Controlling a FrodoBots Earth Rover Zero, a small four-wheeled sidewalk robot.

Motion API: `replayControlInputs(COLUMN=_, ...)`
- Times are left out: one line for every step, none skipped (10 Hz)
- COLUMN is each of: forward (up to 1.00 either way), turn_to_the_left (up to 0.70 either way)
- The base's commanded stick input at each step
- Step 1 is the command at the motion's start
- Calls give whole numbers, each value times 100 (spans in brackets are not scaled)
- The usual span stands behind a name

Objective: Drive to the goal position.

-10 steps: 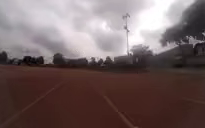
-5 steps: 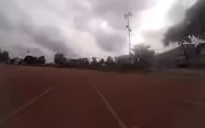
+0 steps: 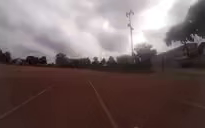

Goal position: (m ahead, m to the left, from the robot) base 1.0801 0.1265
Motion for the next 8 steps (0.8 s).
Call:
replayControlInputs(forward=100, turn_to_the_left=0)
replayControlInputs(forward=100, turn_to_the_left=0)
replayControlInputs(forward=100, turn_to_the_left=0)
replayControlInputs(forward=100, turn_to_the_left=0)
replayControlInputs(forward=100, turn_to_the_left=0)
replayControlInputs(forward=100, turn_to_the_left=0)
replayControlInputs(forward=100, turn_to_the_left=0)
replayControlInputs(forward=100, turn_to_the_left=0)
